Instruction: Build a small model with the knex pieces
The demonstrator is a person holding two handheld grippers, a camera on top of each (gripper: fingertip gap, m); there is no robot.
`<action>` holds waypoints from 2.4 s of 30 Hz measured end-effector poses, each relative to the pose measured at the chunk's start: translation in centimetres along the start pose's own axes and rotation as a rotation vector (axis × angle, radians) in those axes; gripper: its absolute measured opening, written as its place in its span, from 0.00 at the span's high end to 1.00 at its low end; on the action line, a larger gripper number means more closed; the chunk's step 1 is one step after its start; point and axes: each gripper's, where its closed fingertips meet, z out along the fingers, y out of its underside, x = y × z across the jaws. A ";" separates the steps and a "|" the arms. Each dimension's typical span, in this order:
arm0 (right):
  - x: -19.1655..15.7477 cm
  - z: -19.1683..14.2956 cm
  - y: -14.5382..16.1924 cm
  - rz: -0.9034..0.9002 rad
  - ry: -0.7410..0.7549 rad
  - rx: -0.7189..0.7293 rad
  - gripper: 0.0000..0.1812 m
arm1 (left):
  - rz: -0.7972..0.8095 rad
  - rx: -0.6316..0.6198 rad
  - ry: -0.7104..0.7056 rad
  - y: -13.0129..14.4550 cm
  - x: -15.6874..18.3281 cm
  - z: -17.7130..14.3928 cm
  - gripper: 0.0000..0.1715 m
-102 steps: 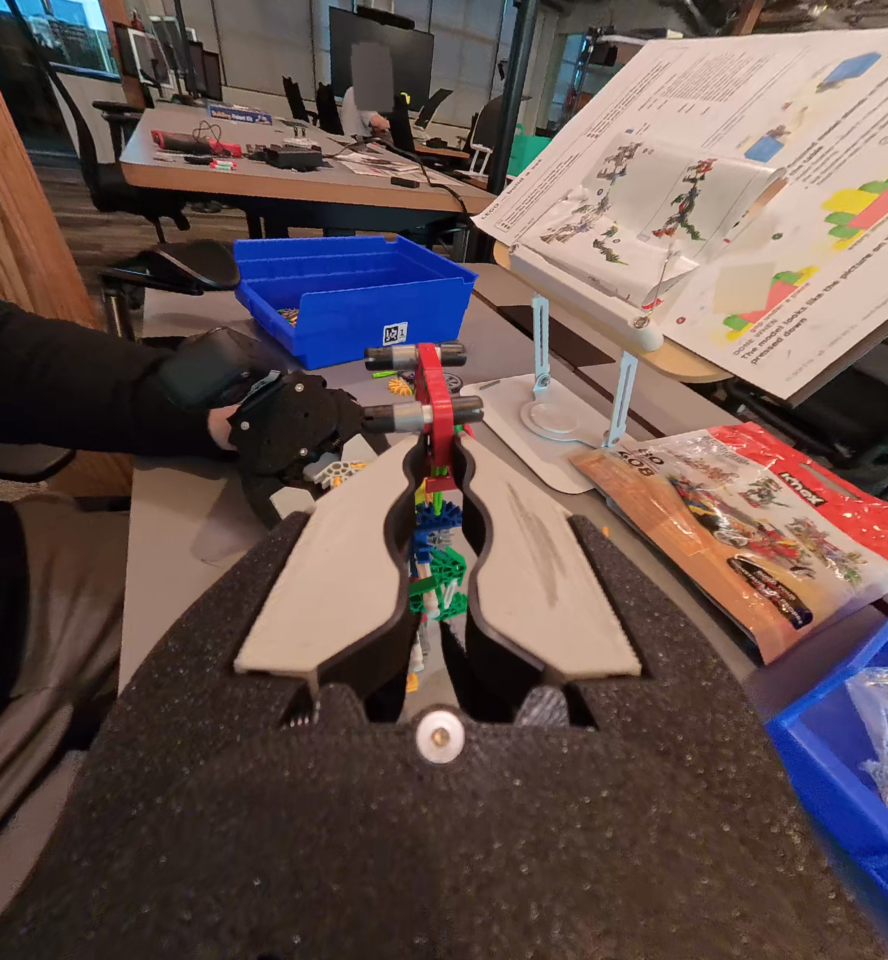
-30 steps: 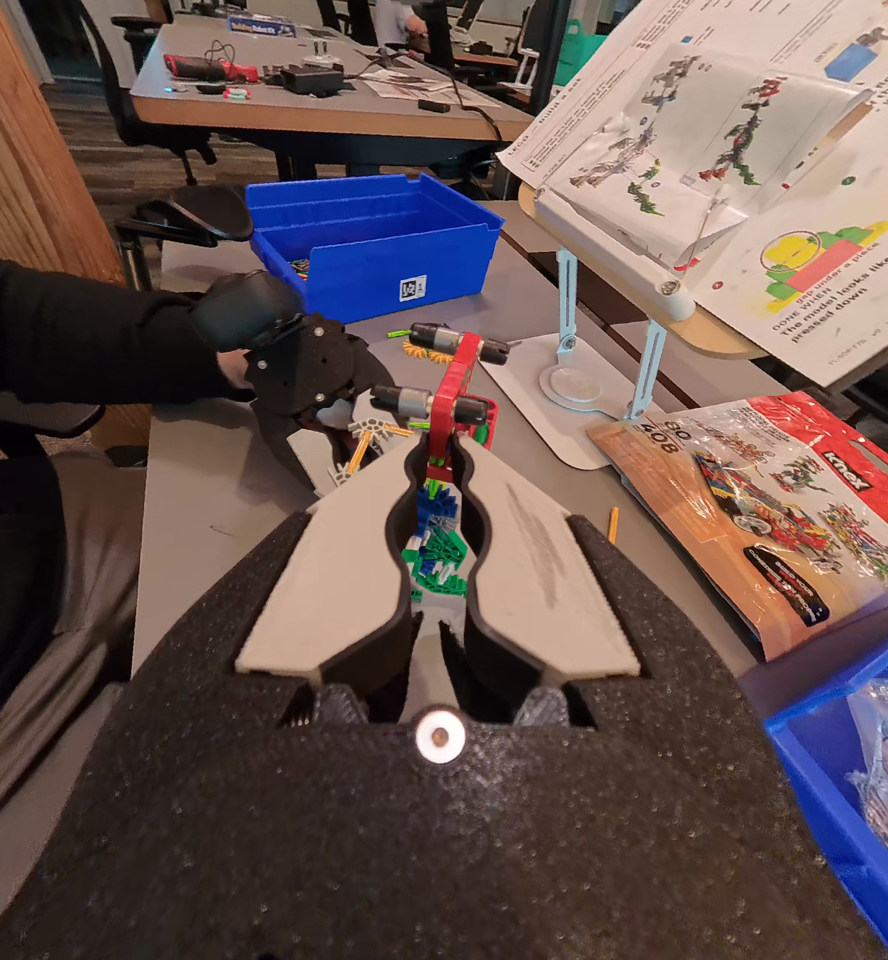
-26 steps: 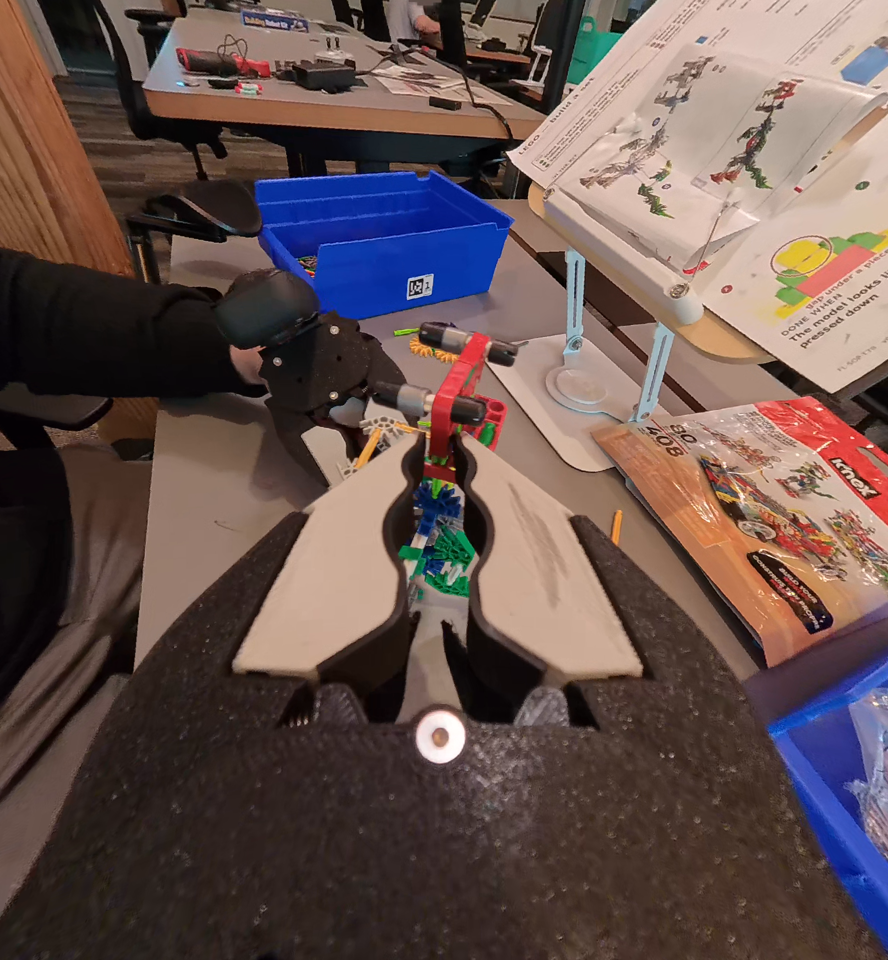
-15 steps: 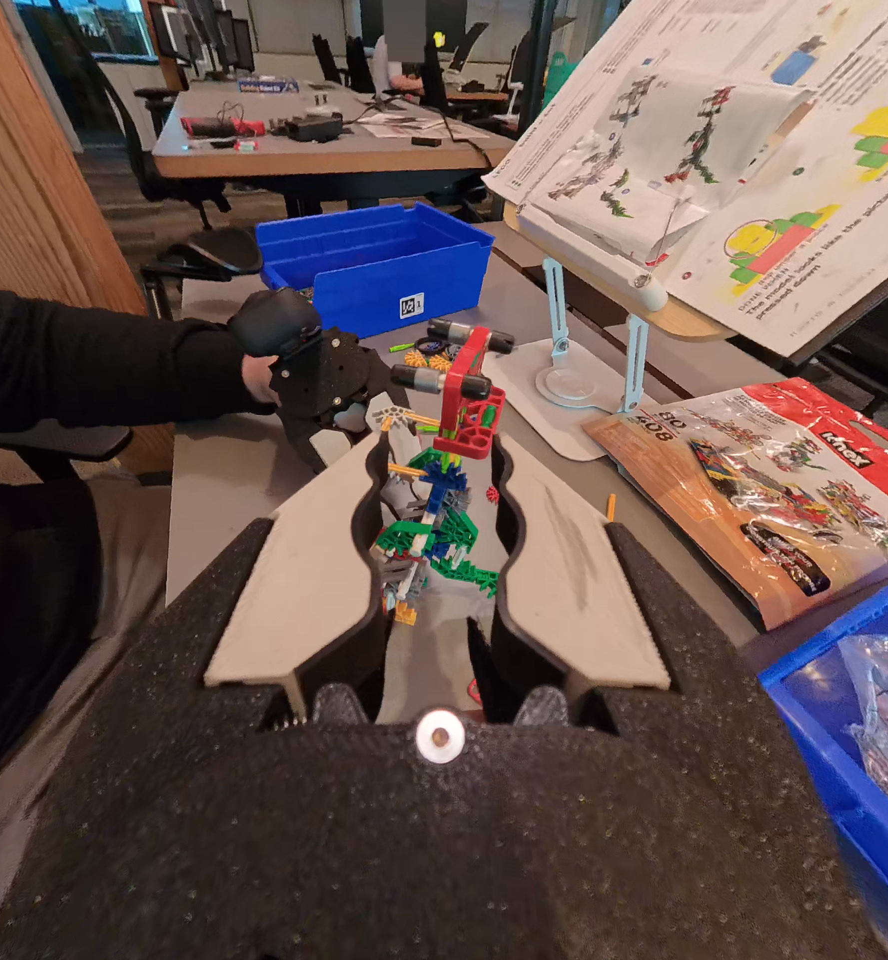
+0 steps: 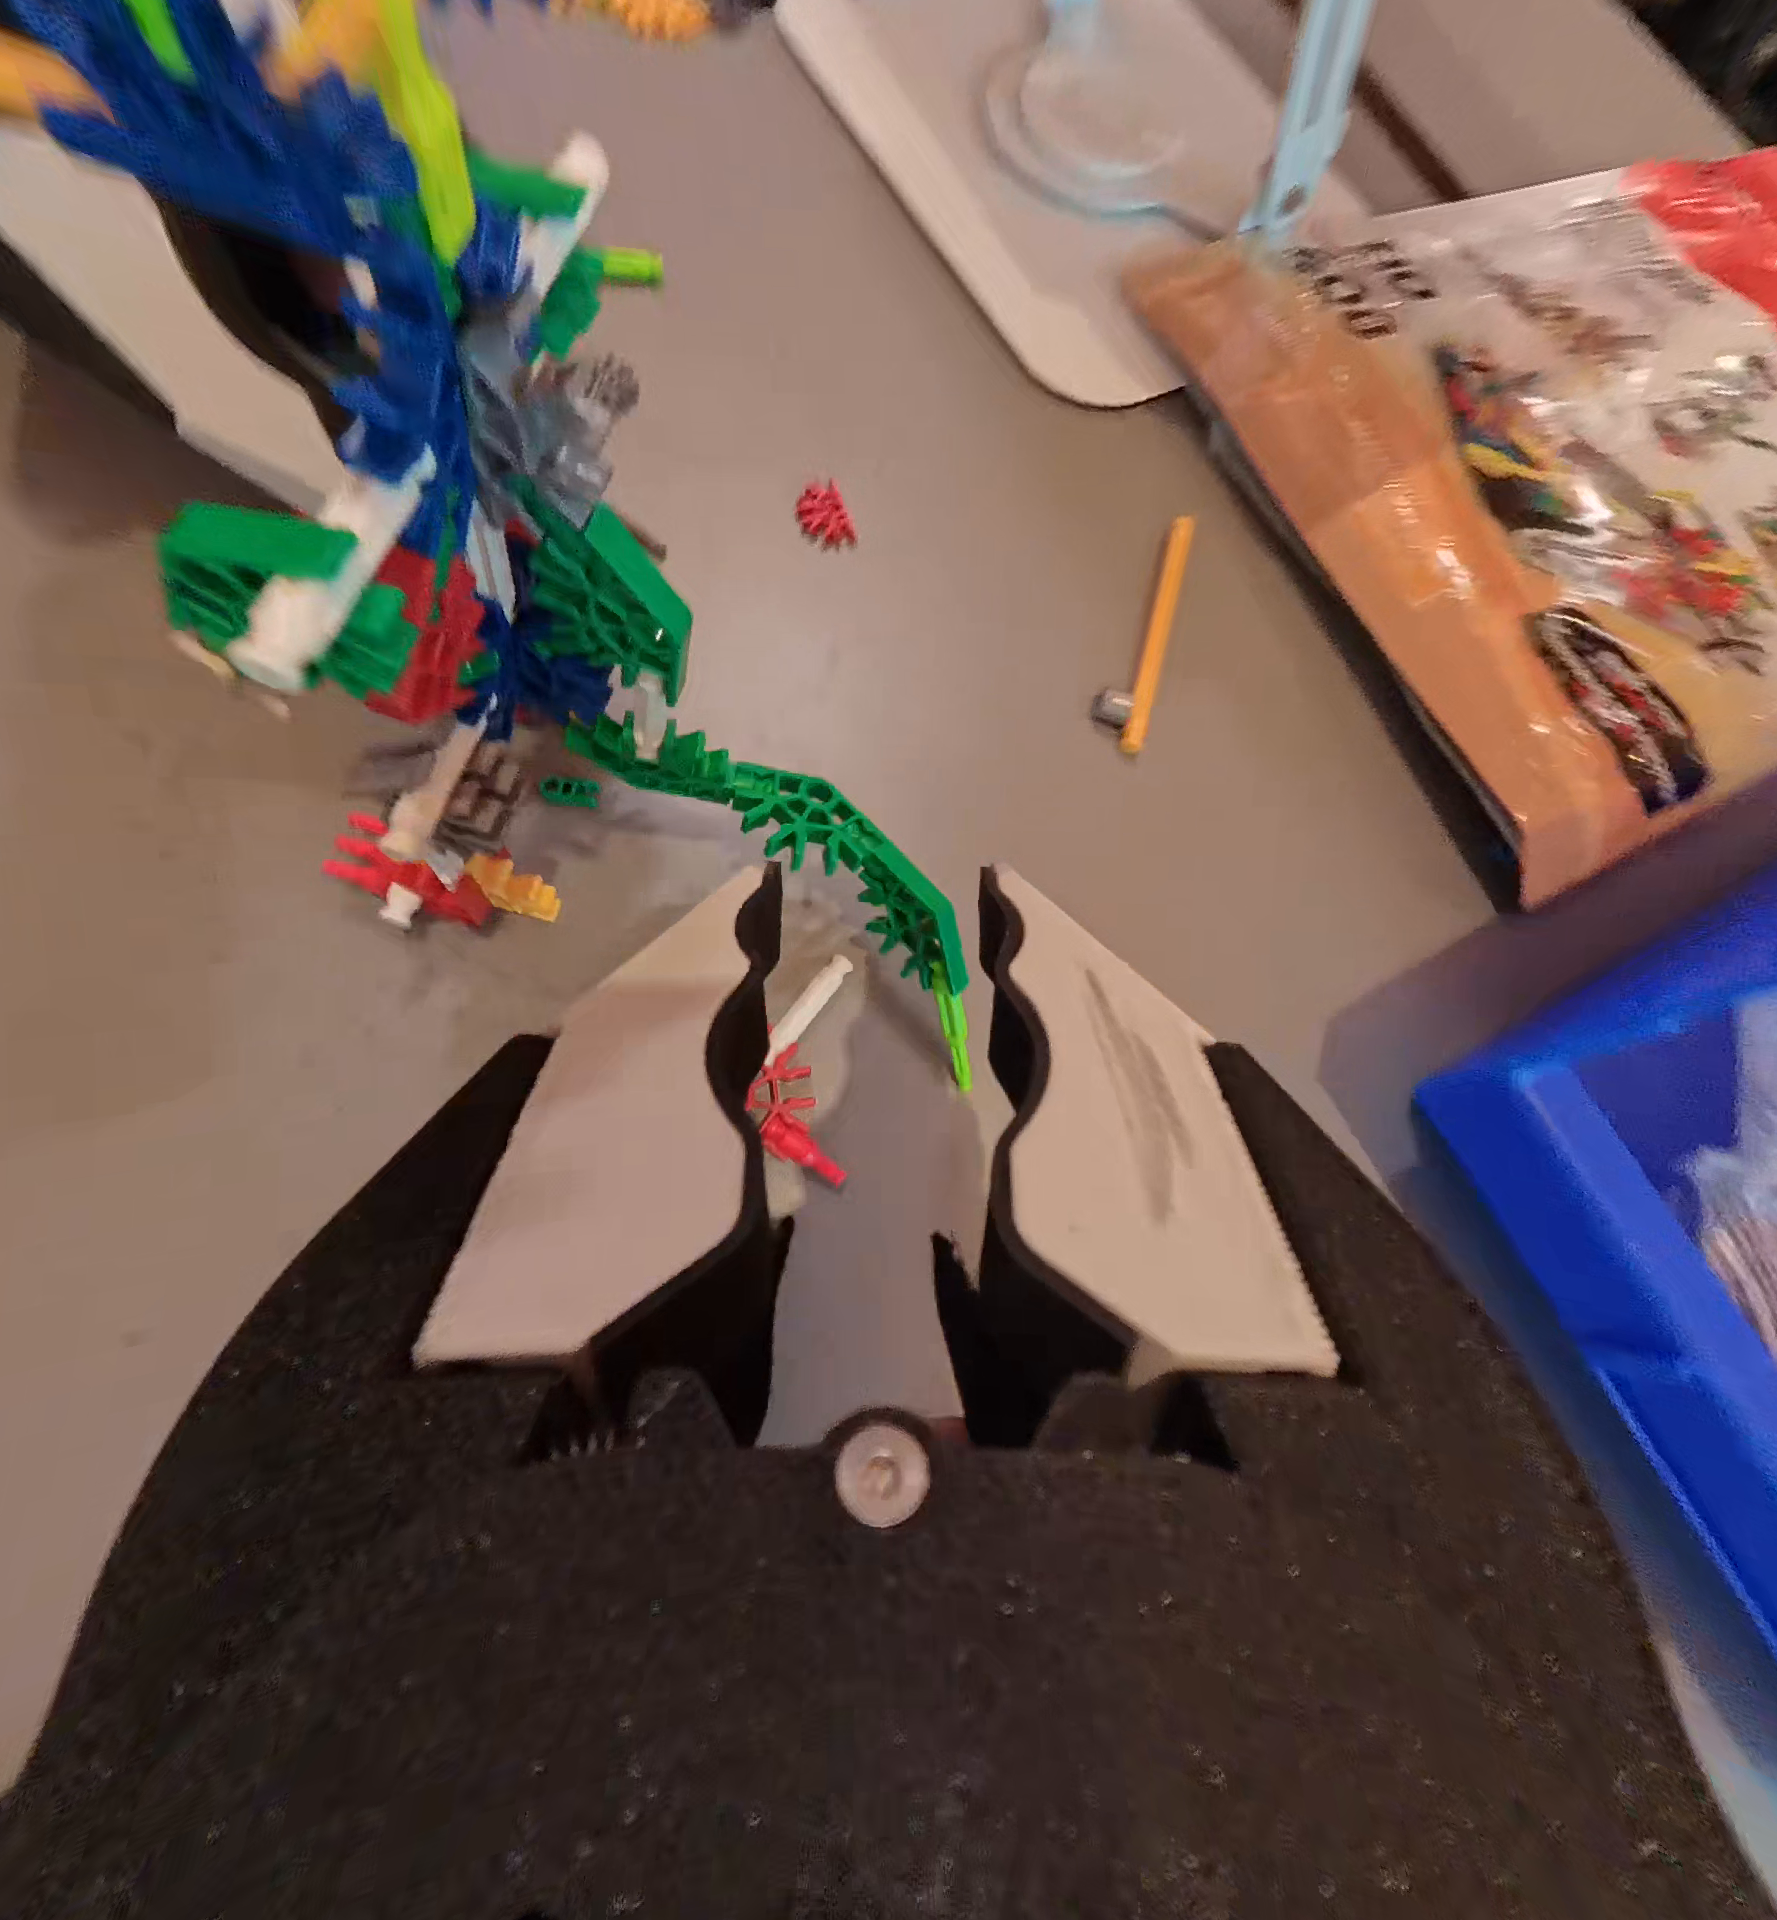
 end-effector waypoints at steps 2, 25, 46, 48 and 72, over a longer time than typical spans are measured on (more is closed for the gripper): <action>-0.4 1.4 0.8 -0.064 -0.038 -0.057 0.80 | -0.007 0.009 -0.009 -0.1 -0.1 0.0 0.94; -2.1 2.3 0.8 -0.183 -0.017 0.014 0.90 | 0.042 -0.044 -0.085 1.2 -1.4 0.9 0.95; -2.6 2.2 0.3 -0.164 0.015 0.093 0.92 | -0.086 0.130 -0.163 -4.2 0.0 -4.5 0.83; -2.7 2.3 0.2 -0.164 0.015 0.094 0.92 | -0.077 0.132 -0.187 -5.1 0.2 -3.8 0.80; -2.9 2.1 0.3 -0.163 0.002 0.068 0.95 | 0.288 -0.277 -0.162 -5.3 -0.7 -4.0 0.92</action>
